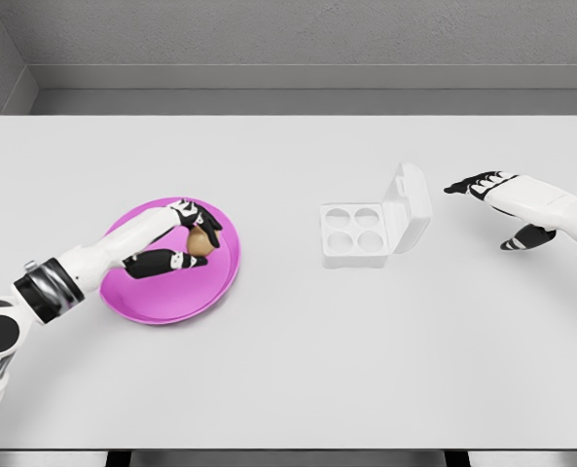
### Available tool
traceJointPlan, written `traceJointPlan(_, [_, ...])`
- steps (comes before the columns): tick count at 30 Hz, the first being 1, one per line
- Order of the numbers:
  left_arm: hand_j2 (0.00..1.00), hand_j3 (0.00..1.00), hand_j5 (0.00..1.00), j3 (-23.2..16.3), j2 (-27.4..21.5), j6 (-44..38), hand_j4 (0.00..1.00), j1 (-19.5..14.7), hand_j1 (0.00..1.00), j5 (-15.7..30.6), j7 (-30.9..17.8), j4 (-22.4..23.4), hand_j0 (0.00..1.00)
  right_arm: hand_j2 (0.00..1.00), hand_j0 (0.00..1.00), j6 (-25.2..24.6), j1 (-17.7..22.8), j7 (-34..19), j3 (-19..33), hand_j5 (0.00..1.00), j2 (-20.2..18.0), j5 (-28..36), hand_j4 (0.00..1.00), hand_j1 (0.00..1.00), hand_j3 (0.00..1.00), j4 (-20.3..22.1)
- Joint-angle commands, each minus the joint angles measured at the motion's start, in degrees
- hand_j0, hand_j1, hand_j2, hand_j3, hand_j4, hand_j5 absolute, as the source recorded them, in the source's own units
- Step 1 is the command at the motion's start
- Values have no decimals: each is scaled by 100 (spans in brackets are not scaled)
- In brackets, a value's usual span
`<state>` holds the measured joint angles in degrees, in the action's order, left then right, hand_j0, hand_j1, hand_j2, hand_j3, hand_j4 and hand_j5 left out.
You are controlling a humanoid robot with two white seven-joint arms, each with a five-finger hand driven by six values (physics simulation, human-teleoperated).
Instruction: Pack egg into the box and close the box lid
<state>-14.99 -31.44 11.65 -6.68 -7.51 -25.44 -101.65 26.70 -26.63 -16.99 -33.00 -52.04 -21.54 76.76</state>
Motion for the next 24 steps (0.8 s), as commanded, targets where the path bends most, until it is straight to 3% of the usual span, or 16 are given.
traceJointPlan(1, [40, 40, 40, -13, 77, -5, 40, -9, 40, 21, 4, -13, 40, 100, 100, -7, 0, 3, 4, 100, -17, 27, 100, 100, 100, -4])
traceJointPlan(24, [39, 39, 39, -426, 525, -14, 39, -431, 39, -198, 4, 31, 39, 100, 100, -7, 44, 3, -5, 100, -52, 36, 100, 100, 100, 14])
